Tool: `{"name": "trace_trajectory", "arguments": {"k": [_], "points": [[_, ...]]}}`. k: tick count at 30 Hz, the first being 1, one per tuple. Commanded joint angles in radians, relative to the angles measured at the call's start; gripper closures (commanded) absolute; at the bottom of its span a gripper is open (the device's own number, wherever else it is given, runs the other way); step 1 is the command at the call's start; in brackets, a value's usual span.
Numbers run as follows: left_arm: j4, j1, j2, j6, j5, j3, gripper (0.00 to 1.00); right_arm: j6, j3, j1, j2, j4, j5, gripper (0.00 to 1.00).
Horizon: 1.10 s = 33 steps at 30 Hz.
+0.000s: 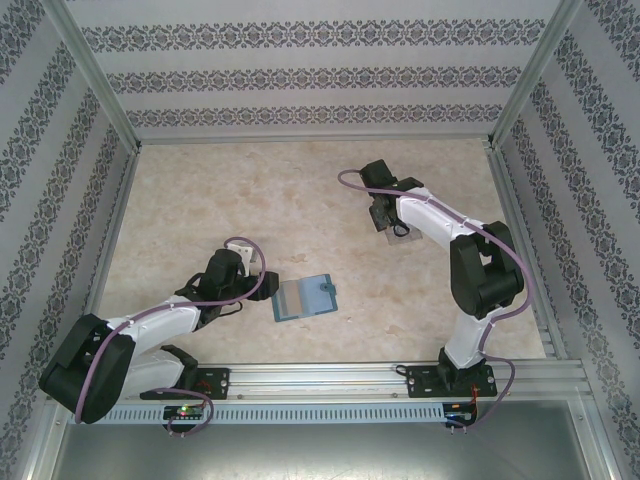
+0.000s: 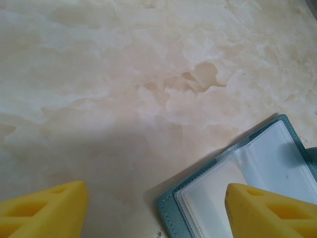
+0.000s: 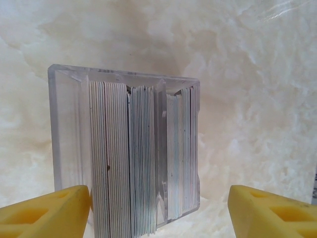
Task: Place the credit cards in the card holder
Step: Pick up the credit card from the storage box.
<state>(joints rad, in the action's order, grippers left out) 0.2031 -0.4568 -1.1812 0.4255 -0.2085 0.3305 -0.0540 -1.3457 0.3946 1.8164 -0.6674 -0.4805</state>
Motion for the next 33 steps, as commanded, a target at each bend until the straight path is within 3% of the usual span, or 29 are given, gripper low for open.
{"name": "trace_trajectory", "arguments": {"k": [1,11,17,19,29,33], "points": [[0.012,0.005,-0.006,-0.021,0.014,0.002,0.26,0.024,-0.009,-0.008,-0.028,-0.026,-0.079,0.28],[0.007,0.006,-0.018,-0.022,0.006,0.007,0.24,0.033,0.009,-0.005,-0.05,-0.016,-0.103,0.32],[0.001,0.004,-0.028,-0.023,0.001,0.012,0.24,0.032,0.022,-0.002,-0.06,-0.004,-0.088,0.43],[-0.002,0.004,-0.027,-0.023,0.007,0.013,0.23,0.03,0.021,-0.003,-0.062,-0.006,-0.081,0.5],[-0.005,0.004,-0.037,-0.024,-0.003,0.021,0.23,0.045,0.015,0.015,-0.078,-0.011,0.013,0.99],[-0.008,0.005,-0.041,-0.027,0.001,0.022,0.23,0.04,0.019,0.03,-0.126,-0.012,0.058,1.0]]}}
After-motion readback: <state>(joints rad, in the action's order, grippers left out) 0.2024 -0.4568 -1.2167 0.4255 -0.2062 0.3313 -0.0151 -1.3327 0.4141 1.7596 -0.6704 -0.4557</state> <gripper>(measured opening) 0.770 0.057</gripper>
